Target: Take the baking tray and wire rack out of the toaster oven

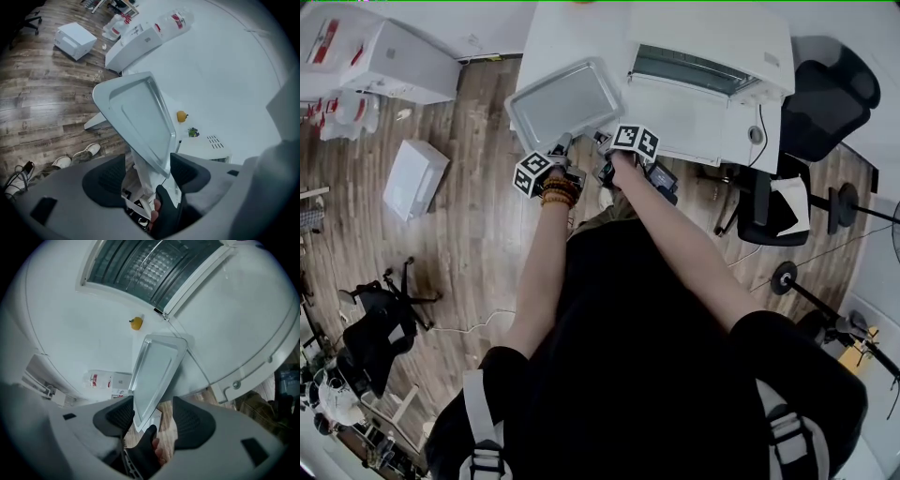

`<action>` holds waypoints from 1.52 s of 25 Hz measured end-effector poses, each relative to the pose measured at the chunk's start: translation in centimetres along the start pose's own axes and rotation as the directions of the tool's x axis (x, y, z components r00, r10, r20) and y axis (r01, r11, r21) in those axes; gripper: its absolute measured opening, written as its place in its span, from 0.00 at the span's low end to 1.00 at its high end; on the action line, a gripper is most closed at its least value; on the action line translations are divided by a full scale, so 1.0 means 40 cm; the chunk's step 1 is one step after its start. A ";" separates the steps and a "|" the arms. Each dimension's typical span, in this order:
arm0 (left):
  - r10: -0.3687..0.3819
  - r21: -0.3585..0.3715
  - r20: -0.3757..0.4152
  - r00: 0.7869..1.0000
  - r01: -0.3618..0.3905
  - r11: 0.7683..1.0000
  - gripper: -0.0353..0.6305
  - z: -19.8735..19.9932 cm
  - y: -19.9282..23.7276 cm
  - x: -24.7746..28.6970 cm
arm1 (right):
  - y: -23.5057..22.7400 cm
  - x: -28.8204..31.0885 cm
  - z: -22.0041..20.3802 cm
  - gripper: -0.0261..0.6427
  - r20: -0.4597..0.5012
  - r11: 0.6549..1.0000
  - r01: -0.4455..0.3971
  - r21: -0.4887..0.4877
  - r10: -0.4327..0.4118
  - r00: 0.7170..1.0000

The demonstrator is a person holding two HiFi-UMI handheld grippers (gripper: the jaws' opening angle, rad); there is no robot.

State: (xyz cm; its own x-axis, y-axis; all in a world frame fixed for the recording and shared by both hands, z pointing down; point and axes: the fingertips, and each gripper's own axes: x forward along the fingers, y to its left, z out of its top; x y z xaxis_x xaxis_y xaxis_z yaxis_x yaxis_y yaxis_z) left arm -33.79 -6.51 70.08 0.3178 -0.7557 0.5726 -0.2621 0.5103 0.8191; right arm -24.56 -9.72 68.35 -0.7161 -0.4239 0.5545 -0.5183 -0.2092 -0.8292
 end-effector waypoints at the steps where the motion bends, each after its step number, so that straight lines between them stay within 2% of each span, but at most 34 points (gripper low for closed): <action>1: -0.003 0.005 -0.002 1.000 0.003 1.000 0.47 -0.005 -0.007 -0.003 | -0.004 -0.010 -0.001 0.42 0.013 1.000 -0.003 0.010 0.003 1.000; 5: -0.044 0.027 -0.017 0.999 0.045 0.999 0.47 -0.031 -0.048 -0.007 | 0.002 -0.046 0.006 0.42 0.082 0.999 -0.034 -0.002 0.034 0.996; 10: -0.134 0.122 -0.023 0.991 0.135 0.983 0.47 -0.061 -0.124 -0.008 | 0.043 -0.104 0.035 0.42 0.183 0.986 -0.056 -0.155 0.084 0.979; 11: -0.154 0.150 -0.018 0.988 0.155 0.976 0.46 -0.063 -0.142 -0.007 | 0.048 -0.121 0.049 0.42 0.219 0.981 -0.044 -0.191 0.086 0.972; 12: -0.177 0.178 -0.008 0.984 0.175 0.968 0.41 -0.064 -0.161 -0.009 | 0.051 -0.141 0.067 0.36 0.264 0.974 -0.023 -0.226 0.084 0.961; 13: -0.204 0.201 0.006 0.979 0.199 0.959 0.28 -0.062 -0.180 -0.012 | 0.051 -0.163 0.086 0.24 0.314 0.967 0.006 -0.255 0.076 0.947; 14: -0.236 0.216 0.018 0.972 0.227 0.950 0.16 -0.060 -0.201 -0.016 | 0.050 -0.186 0.105 0.18 0.360 0.961 0.036 -0.274 0.068 0.930; 15: -0.271 0.225 0.027 0.962 0.258 0.940 0.12 -0.059 -0.224 -0.017 | 0.049 -0.207 0.124 0.14 0.401 0.957 0.059 -0.283 0.062 0.914; 18: -0.359 0.258 0.018 0.933 0.342 0.903 0.12 -0.072 -0.301 -0.011 | 0.046 -0.258 0.177 0.13 0.489 0.956 0.088 -0.278 0.062 0.870; 20: -0.385 0.319 -0.010 0.923 0.368 0.873 0.11 -0.097 -0.348 0.000 | 0.044 -0.285 0.213 0.12 0.527 0.950 0.108 -0.293 0.066 0.847; 22: -0.367 0.436 -0.047 0.929 0.350 0.829 0.11 -0.126 -0.384 0.017 | 0.045 -0.308 0.248 0.12 0.548 0.927 0.152 -0.343 0.066 0.834; 23: -0.336 0.522 -0.059 0.940 0.316 0.792 0.11 -0.137 -0.397 0.029 | 0.045 -0.318 0.263 0.12 0.555 0.904 0.192 -0.382 0.058 0.830; 24: -0.294 0.619 -0.060 0.954 0.267 0.739 0.11 -0.146 -0.410 0.043 | 0.047 -0.328 0.278 0.12 0.561 0.872 0.241 -0.427 0.046 0.826; 26: -0.220 0.788 -0.040 0.975 0.166 0.592 0.11 -0.166 -0.439 0.072 | 0.056 -0.348 0.308 0.12 0.574 0.783 0.338 -0.522 0.029 0.818; 27: -0.205 0.839 -0.032 0.978 0.138 0.526 0.11 -0.181 -0.457 0.085 | 0.062 -0.361 0.321 0.12 0.581 0.735 0.378 -0.562 0.026 0.813; 28: -0.202 0.865 -0.030 0.979 0.126 0.485 0.11 -0.196 -0.476 0.098 | 0.067 -0.374 0.334 0.12 0.590 0.695 0.410 -0.591 0.026 0.807; 29: -0.209 0.872 -0.031 0.977 0.129 0.472 0.11 -0.211 -0.493 0.112 | 0.070 -0.386 0.350 0.12 0.599 0.665 0.433 -0.608 0.027 0.800; 30: -0.220 0.865 -0.035 0.975 0.140 0.481 0.11 -0.225 -0.508 0.128 | 0.070 -0.399 0.367 0.12 0.610 0.648 0.450 -0.615 0.029 0.792; 32: -0.252 0.827 -0.045 0.967 0.177 0.533 0.12 -0.252 -0.532 0.160 | 0.064 -0.427 0.408 0.12 0.632 0.650 0.464 -0.602 0.032 0.774; 35: -0.316 0.740 -0.062 0.947 0.256 0.621 0.12 -0.287 -0.567 0.194 | 0.048 -0.468 0.460 0.12 0.655 0.695 0.450 -0.560 0.038 0.755; 38: -0.378 0.652 -0.083 0.922 0.337 0.679 0.12 -0.316 -0.600 0.222 | 0.024 -0.493 0.498 0.12 0.658 0.758 0.401 -0.515 0.049 0.752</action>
State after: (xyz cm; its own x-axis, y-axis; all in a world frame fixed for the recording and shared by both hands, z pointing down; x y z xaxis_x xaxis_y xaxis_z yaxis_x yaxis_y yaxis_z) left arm -13.16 -20.29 55.97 0.4674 -0.8559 0.2214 -0.6655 -0.1757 0.7255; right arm -1.61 -19.13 55.24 -0.2564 -0.9085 0.3300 -0.9205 0.1253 -0.3701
